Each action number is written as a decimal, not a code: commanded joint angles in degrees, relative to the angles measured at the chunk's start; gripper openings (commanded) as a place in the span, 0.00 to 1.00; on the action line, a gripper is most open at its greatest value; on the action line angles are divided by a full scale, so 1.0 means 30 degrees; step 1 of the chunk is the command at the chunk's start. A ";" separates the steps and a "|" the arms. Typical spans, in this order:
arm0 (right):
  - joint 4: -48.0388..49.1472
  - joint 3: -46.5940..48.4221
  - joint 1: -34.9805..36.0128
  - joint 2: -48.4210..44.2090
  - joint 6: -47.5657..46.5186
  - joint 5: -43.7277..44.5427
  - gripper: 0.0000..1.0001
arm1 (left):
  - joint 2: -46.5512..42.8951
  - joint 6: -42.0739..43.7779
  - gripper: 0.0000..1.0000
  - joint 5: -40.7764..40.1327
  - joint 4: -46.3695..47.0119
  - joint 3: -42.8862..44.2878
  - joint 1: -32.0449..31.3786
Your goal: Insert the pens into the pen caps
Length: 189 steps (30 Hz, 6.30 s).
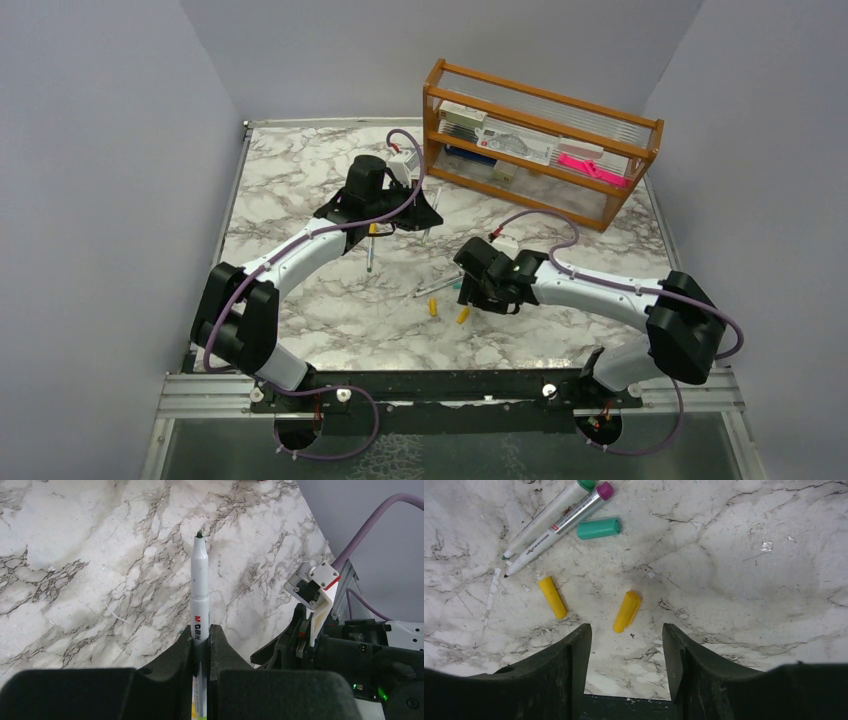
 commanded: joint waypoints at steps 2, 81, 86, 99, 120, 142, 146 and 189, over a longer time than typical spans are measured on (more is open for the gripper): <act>0.0280 0.0970 0.0180 0.1053 0.0430 0.0437 0.54 | -0.0589 0.0360 0.00 -0.0570 -0.0111 0.0005 0.0005; 0.7918 0.9372 -0.4721 -0.1741 -0.8517 -0.1685 0.01 | -0.3316 -0.1590 0.00 0.6012 0.2358 0.0408 0.0178; 0.7719 0.8530 -0.4720 -0.2201 -0.8373 -0.2014 0.01 | -0.3192 -0.1550 0.00 0.5967 0.2349 0.0557 0.0174; 0.7672 0.7756 -0.4724 -0.3189 -0.7863 -0.1936 0.01 | -0.3209 -0.1615 0.00 0.6030 0.2664 0.0343 0.0187; 0.9146 0.7677 -0.4728 -0.3062 -0.8308 -0.2342 0.01 | -0.3338 -0.1899 0.00 0.6669 0.2825 0.0224 0.0131; 0.9348 0.6855 -0.4720 -0.3430 -0.7932 -0.2812 0.01 | -0.2979 -0.1987 0.00 0.6482 0.3091 0.0410 0.0013; 0.9208 0.6788 -0.4735 -0.3441 -0.7870 -0.3069 0.01 | -0.2876 -0.2167 0.00 0.6191 0.3194 0.0438 0.0013; 0.8579 0.4059 -0.4227 -0.3609 -0.7951 -0.8106 0.01 | -0.1153 -0.3058 0.00 0.4100 0.4890 0.3867 0.0012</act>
